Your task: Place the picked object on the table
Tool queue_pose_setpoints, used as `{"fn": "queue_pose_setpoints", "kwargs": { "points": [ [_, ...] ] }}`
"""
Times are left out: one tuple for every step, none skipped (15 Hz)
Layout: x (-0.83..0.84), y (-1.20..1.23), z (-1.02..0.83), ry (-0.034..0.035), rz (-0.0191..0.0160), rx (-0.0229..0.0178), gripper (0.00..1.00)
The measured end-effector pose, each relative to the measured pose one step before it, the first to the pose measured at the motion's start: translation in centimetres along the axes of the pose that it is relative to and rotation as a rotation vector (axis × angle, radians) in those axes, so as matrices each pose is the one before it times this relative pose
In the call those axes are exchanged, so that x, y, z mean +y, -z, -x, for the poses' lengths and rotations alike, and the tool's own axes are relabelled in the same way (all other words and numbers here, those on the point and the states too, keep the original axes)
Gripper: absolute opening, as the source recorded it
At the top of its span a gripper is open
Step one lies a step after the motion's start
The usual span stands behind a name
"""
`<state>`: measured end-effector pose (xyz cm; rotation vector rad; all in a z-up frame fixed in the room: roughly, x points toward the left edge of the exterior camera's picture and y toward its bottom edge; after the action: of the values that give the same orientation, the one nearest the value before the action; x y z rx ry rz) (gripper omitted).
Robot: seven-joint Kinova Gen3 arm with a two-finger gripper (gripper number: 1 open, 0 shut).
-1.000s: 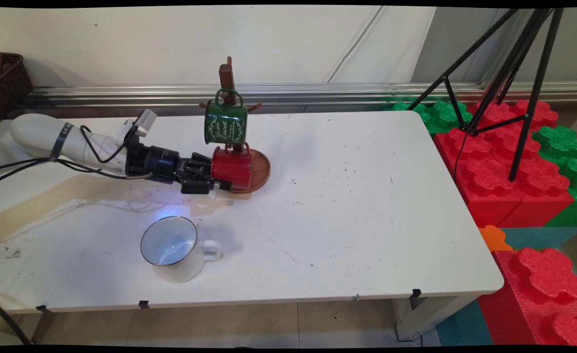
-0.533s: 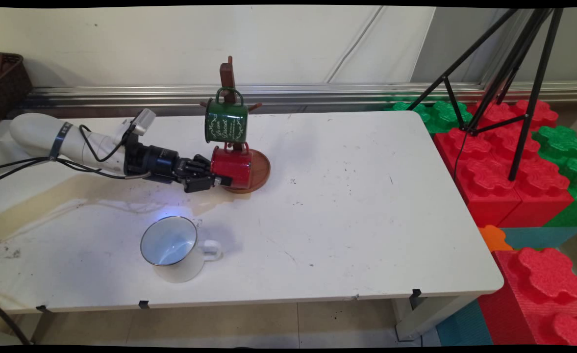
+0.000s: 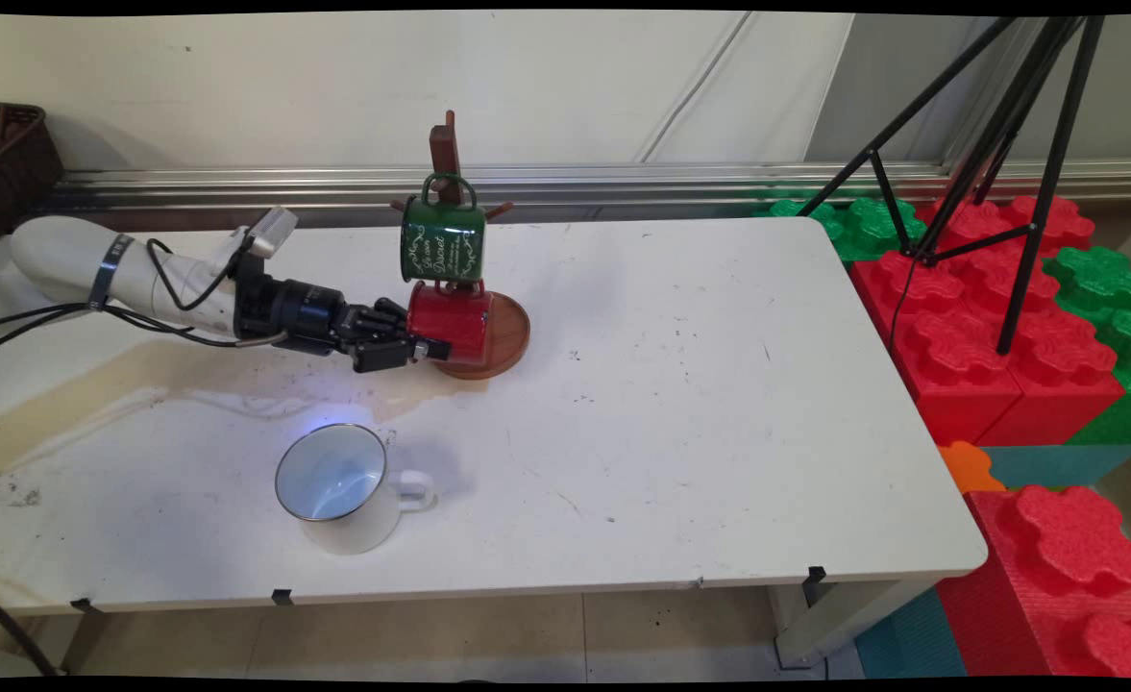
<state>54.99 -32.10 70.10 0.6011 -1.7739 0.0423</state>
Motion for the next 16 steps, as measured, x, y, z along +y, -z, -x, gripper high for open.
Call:
{"fn": "queue_pose_setpoints", "kwargs": {
  "points": [
    [0.094,0.101,-0.094,-0.00191,0.00442,0.00188,0.0],
    [0.157,0.138,-0.083,-0.00201,0.00642,0.00105,0.0],
    [0.23,0.132,-0.055,-0.00201,0.0077,0.00023,0.0],
    [0.205,0.112,-0.039,-0.00121,0.00648,-0.00012,0.0],
    [0.268,0.135,-0.023,-0.00091,0.00752,-0.00031,0.0],
    [0.265,0.111,-0.023,-0.00123,0.00818,-0.00127,0.0],
    [0.245,0.11,-0.002,-0.00076,0.00694,-0.0014,0.0],
    [0.175,0.084,0.01,-0.00044,0.00454,-0.00127,0.0],
    [0.234,0.125,0.006,-0.00056,0.00601,-0.00162,0.0],
    [0.272,0.168,0.02,-0.00105,0.00628,-0.00244,0.0],
    [0.243,0.183,0.034,-0.00083,0.00554,-0.00318,0.0],
    [0.201,0.179,0.039,-0.00072,0.00416,-0.00307,0.0],
    [0.124,0.14,0.035,-0.0004,0.00191,-0.00226,0.0],
    [0.157,0.226,0.051,-0.00153,0.00202,-0.0041,0.0],
    [0.162,0.282,0.057,-0.00188,0.00156,-0.00489,0.0],
    [0.107,0.354,0.075,-0.00301,-0.00172,-0.00659,0.0]
  ]
}}
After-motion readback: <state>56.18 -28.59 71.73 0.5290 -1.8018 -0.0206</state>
